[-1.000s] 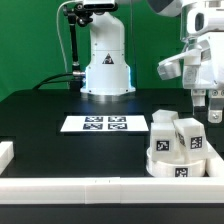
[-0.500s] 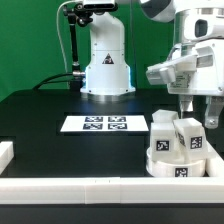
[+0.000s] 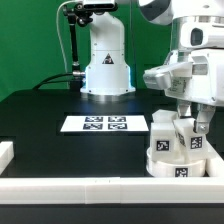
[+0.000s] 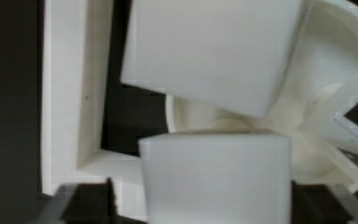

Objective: Assemble stool

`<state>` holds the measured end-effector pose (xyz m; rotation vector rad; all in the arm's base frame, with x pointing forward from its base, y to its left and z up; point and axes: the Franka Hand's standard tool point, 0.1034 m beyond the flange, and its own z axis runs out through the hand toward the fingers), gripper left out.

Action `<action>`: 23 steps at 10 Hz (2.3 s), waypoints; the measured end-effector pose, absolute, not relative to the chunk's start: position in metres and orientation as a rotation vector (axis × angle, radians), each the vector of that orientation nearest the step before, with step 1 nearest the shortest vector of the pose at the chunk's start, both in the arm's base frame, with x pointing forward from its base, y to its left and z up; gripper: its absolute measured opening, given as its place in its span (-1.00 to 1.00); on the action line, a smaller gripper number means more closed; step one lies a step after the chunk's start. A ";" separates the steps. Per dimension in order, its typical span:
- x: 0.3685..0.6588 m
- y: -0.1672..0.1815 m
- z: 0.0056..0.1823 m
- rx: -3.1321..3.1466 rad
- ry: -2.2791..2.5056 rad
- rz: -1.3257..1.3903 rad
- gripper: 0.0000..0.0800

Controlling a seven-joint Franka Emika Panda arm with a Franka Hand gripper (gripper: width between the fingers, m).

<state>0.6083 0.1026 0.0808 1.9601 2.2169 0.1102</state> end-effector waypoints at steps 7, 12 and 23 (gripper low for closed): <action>0.609 0.102 0.082 2.158 2.035 0.137 -0.14; 0.607 0.111 0.082 2.676 1.358 0.206 -0.14; 0.602 0.122 0.081 3.105 0.048 0.185 -0.14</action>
Offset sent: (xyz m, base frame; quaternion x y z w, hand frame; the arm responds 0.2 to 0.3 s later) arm 0.0000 0.0000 0.0000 0.0000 0.0000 0.0650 0.9979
